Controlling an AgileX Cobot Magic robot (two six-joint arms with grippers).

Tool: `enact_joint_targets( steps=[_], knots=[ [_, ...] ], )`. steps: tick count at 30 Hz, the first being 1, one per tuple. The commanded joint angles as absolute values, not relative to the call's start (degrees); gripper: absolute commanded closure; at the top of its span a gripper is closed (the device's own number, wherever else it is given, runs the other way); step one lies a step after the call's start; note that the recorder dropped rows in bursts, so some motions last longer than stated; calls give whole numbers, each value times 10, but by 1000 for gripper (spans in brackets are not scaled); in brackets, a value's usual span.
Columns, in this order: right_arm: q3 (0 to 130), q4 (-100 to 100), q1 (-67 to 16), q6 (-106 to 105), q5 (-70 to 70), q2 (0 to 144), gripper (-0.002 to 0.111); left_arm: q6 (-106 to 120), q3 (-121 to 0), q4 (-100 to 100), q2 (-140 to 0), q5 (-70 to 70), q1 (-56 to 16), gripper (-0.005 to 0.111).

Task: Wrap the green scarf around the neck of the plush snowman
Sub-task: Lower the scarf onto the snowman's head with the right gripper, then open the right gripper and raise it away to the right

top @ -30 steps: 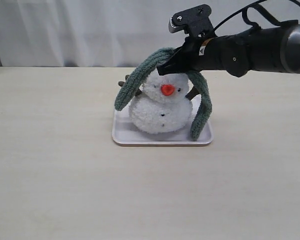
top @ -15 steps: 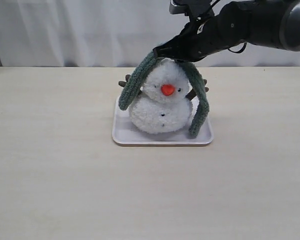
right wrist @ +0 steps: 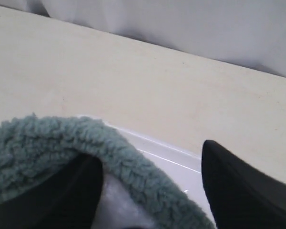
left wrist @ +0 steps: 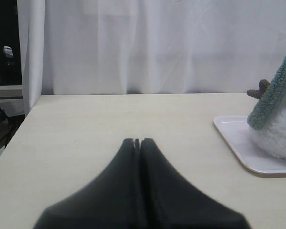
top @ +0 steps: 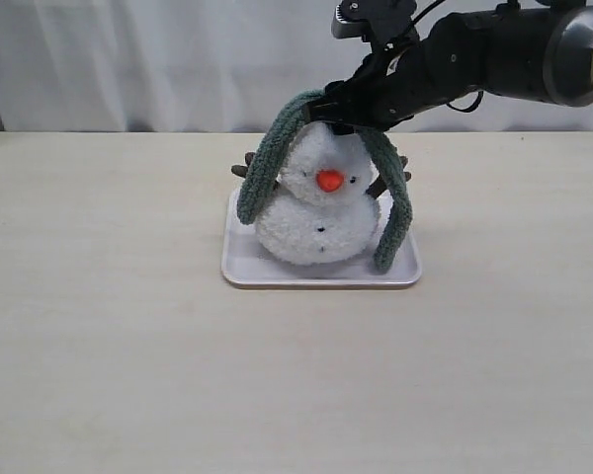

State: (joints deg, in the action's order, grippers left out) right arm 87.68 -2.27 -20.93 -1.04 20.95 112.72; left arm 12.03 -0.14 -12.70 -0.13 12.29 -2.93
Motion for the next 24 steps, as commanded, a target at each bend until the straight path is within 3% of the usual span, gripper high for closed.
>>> enact_joint_targets(
  steps=[1,24],
  knots=[
    [879,-25,-208,-43,256,1121,47,119,0,-126,0,117,-34,107],
    [1025,-52,-208,-109,487,1090,48,119,0,-127,0,116,-34,107]
  ],
)
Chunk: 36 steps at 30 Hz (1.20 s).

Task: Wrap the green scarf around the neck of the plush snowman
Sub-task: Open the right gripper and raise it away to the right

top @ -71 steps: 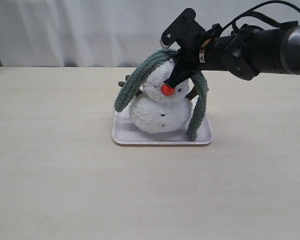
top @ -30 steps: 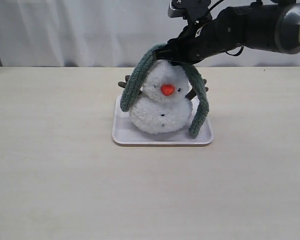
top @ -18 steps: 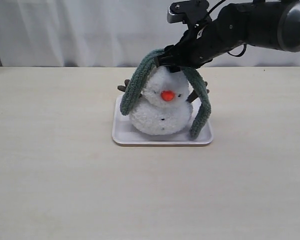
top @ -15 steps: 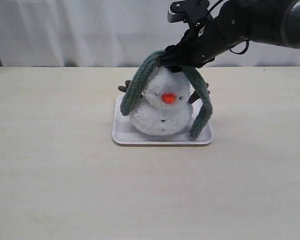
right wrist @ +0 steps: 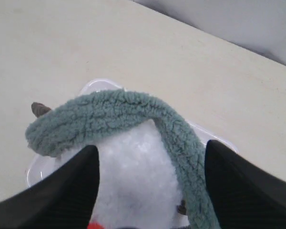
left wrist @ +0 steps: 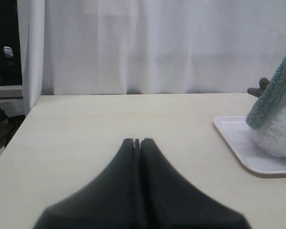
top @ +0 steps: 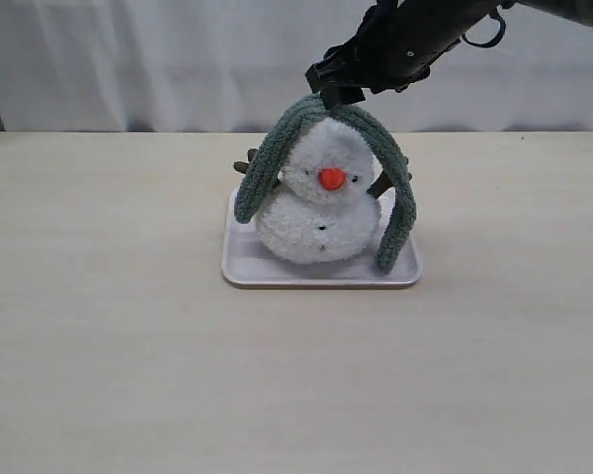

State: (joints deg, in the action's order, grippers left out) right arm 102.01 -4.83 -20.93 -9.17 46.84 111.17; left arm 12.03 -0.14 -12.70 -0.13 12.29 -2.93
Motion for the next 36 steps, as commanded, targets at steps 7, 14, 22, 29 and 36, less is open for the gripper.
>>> enact_joint_targets(
  steps=[7,14,22,29,36],
  knots=[
    [973,-52,-208,-109,447,991,63,119,0,-127,0,116,-34,107],
    [743,-63,-208,-90,208,840,63,119,0,-127,0,116,-34,107],
    [606,-66,-207,-81,126,766,63,132,0,-124,0,106,-34,107],
    [510,-77,-207,-77,25,738,63,133,0,-248,0,31,-34,107],
    [464,-143,-154,-68,-17,740,63,119,0,-269,0,-82,-34,107]
  ],
)
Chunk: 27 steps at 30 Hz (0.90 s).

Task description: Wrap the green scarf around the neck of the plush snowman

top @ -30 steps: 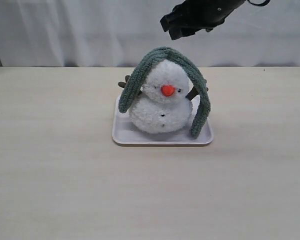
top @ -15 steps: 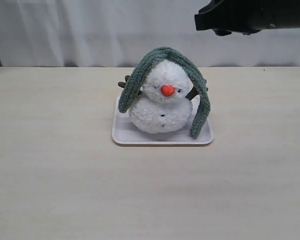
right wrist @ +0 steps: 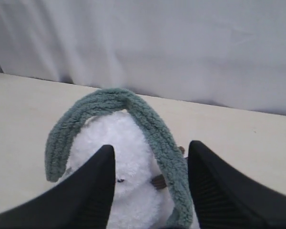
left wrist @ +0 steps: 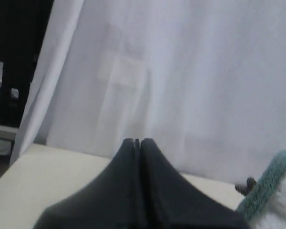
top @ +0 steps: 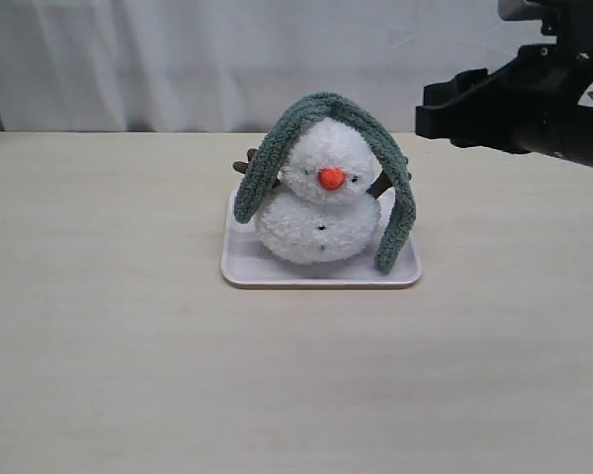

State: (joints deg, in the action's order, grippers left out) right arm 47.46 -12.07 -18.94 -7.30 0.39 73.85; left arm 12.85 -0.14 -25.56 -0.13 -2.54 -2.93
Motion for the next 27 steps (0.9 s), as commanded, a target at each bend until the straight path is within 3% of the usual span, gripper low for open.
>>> enact_joint_targets(
  steps=[1,5,12,18,22,27],
  knots=[
    [464,-143,-140,-68,-15,745,63,100,0,-269,0,-87,-34,107],
    [464,-143,-114,-66,-19,753,65,11,0,-246,0,-76,-34,107],
    [464,-141,-113,-71,-45,809,104,-30,-48,-183,-78,-77,-34,107],
    [464,-131,-115,-80,-73,855,104,-200,-97,15,-228,-141,-34,107],
    [466,-119,-115,-80,-75,871,104,-369,-104,296,-367,-360,-34,107],
    [472,-77,-113,-77,-84,893,104,-375,-168,422,-563,-524,-34,107]
  ],
)
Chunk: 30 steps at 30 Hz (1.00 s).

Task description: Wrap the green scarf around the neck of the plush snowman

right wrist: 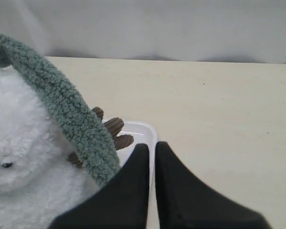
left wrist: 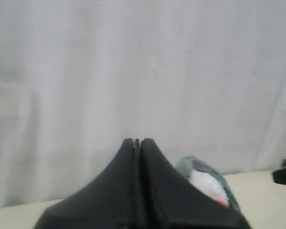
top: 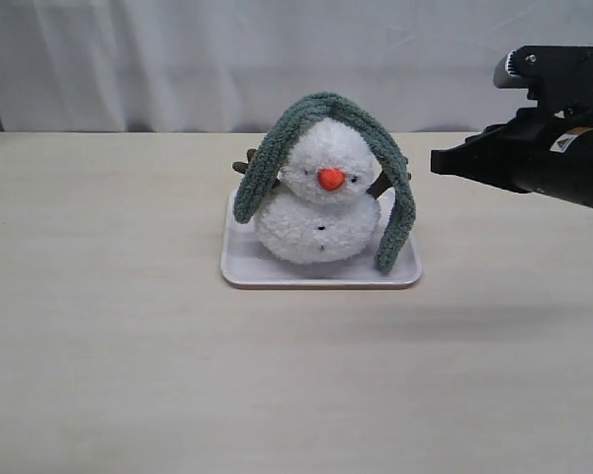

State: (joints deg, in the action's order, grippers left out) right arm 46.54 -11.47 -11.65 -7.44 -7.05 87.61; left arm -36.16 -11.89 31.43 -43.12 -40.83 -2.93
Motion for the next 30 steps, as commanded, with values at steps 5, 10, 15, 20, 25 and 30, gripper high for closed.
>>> enact_joint_targets(
  steps=[5,10,15,20,25,30],
  knots=[
    [472,48,-113,28,-140,924,104,-300,-286,520,-747,-536,-34,107],
    [479,419,-82,355,-309,963,104,-229,-382,518,-879,-536,-34,107],
    [552,644,-13,552,-386,1005,104,-217,-463,543,-977,-503,-34,100],
    [590,734,8,622,-381,1015,82,-243,-539,584,-1060,-503,-36,57],
    [593,747,-11,637,-371,1016,65,-258,-583,609,-1093,-491,-81,38],
    [593,752,-21,637,-355,1025,65,-235,-604,609,-1126,-444,-134,38]
  ],
)
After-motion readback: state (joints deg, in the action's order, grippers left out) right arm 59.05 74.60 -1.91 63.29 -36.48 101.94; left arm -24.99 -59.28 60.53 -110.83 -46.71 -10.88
